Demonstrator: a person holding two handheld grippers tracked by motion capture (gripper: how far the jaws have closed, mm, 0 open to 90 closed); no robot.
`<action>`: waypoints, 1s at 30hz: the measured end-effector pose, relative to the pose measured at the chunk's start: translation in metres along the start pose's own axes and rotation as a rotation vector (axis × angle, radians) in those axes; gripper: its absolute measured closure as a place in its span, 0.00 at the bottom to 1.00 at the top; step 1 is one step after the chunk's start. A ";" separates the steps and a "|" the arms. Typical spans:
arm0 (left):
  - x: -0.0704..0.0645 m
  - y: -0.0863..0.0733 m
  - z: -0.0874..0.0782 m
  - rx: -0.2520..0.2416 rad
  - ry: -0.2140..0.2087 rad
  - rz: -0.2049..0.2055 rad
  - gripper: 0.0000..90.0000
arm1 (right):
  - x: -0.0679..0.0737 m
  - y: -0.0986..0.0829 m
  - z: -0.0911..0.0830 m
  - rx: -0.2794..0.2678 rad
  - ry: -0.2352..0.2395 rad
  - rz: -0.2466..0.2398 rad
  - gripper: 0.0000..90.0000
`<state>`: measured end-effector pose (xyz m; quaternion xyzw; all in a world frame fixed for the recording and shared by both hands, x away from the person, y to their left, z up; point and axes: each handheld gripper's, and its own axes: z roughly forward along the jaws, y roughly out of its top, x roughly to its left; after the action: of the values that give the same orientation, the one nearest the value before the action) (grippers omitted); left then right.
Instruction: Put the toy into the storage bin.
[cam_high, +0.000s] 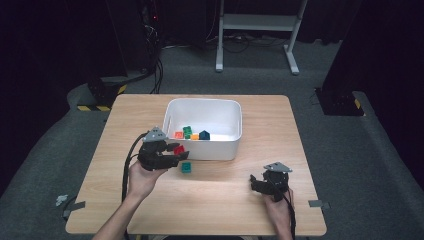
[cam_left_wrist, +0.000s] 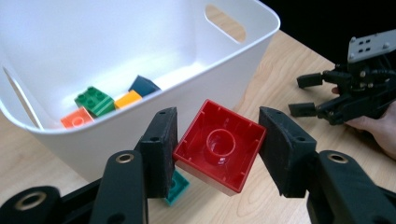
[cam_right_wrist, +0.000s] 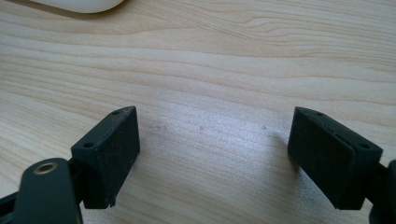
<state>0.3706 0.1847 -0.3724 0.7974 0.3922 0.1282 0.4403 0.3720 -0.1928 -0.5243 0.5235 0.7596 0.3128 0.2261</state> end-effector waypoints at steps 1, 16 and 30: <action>0.001 0.004 -0.001 0.001 0.000 0.004 0.54 | 0.000 0.000 0.000 0.000 0.000 0.000 0.19; 0.015 0.040 -0.005 -0.025 0.000 -0.010 0.54 | 0.000 0.000 0.000 0.000 0.000 0.000 0.18; 0.024 0.061 0.007 -0.021 0.017 -0.026 0.54 | 0.000 0.000 0.000 0.000 0.000 0.000 0.18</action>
<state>0.4215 0.1794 -0.3311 0.7863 0.4050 0.1334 0.4471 0.3720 -0.1929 -0.5243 0.5234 0.7597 0.3127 0.2262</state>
